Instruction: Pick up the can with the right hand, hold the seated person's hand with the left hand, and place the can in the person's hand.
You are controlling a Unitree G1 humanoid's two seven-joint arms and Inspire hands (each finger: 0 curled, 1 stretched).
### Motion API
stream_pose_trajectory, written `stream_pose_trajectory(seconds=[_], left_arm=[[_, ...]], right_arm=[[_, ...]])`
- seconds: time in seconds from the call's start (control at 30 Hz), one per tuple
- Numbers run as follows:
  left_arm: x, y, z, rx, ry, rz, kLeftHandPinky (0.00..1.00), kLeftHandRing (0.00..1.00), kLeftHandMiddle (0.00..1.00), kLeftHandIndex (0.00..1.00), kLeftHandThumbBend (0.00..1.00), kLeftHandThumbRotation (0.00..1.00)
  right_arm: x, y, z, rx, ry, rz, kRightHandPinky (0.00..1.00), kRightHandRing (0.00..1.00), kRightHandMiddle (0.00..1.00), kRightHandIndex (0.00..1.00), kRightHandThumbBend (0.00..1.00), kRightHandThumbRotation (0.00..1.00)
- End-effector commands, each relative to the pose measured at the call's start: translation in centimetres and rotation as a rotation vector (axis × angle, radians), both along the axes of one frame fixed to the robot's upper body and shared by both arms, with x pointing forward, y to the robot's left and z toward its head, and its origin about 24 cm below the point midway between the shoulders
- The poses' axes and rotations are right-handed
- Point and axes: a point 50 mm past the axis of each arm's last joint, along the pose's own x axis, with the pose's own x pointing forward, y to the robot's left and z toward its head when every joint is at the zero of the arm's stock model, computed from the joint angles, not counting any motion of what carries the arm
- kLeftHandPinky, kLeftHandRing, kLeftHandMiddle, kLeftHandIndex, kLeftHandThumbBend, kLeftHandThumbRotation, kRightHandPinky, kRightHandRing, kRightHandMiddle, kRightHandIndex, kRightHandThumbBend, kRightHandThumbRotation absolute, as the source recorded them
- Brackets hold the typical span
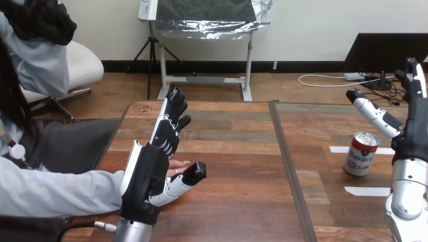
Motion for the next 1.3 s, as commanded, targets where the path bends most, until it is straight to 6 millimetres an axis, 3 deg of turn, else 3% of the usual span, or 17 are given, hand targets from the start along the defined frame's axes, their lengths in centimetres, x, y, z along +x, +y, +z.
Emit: stream_pose_trajectory(seconds=[0.0, 1.27], left_arm=[[0.8, -0.2, 1.2, -0.009, -0.060, -0.006, 0.93, 0.98, 1.00, 1.00, 1.00, 0.66], [0.7, -0.1, 1.3, -0.018, -0.062, -0.008, 0.93, 0.97, 1.00, 1.00, 1.00, 0.66]], right_arm=[[2.0, 0.5, 2.4, -0.002, -0.053, 0.023, 0.91, 0.92, 0.89, 0.95, 1.00, 0.50], [2.1, 0.5, -0.1, 0.111, 0.092, 0.026, 0.89, 0.90, 0.90, 0.94, 1.00, 0.47]])
